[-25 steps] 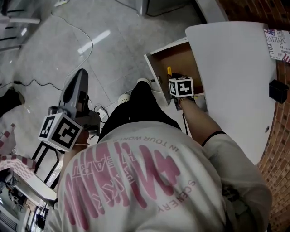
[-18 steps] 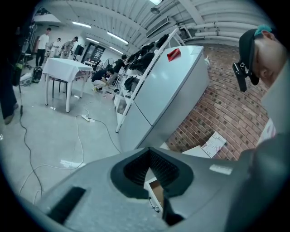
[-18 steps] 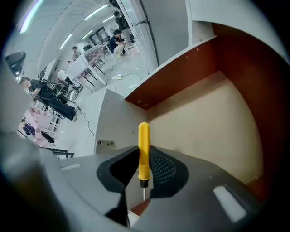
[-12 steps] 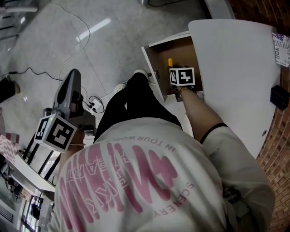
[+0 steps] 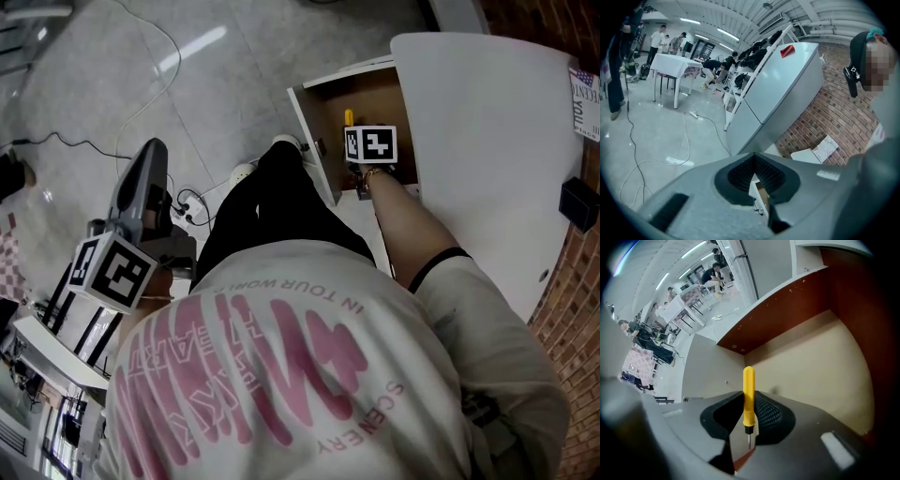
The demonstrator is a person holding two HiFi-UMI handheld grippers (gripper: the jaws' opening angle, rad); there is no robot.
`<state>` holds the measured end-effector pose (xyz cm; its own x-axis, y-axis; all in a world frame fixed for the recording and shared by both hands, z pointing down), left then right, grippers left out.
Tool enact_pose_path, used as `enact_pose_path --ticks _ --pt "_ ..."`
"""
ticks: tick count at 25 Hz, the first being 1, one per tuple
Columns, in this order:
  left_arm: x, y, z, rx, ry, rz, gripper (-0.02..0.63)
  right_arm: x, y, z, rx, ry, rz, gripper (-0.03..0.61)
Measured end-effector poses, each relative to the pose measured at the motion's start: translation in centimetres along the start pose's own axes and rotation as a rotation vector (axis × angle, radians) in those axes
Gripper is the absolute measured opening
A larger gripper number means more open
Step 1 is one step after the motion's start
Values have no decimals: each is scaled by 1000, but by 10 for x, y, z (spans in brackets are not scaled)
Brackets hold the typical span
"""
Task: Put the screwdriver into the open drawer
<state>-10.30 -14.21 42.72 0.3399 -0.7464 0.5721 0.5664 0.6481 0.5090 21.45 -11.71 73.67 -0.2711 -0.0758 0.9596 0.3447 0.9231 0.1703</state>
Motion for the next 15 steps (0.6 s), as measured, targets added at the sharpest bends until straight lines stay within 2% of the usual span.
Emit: enact_pose_path --ticks 15 --pt "16 13 8 -9 -29 48 5 24 5 -11 29 14 50 81"
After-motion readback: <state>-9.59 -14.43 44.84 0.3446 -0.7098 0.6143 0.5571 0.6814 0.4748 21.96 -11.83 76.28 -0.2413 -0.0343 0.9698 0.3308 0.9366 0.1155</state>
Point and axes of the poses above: the fingertips, and each gripper's own axes: x forward along the fingers, z to its left, y out of its underside, the point moved 2 cm from there along -x, backward along the fingers, and after that the axes turned 10 degrees about -x, right-handed, at the moved point
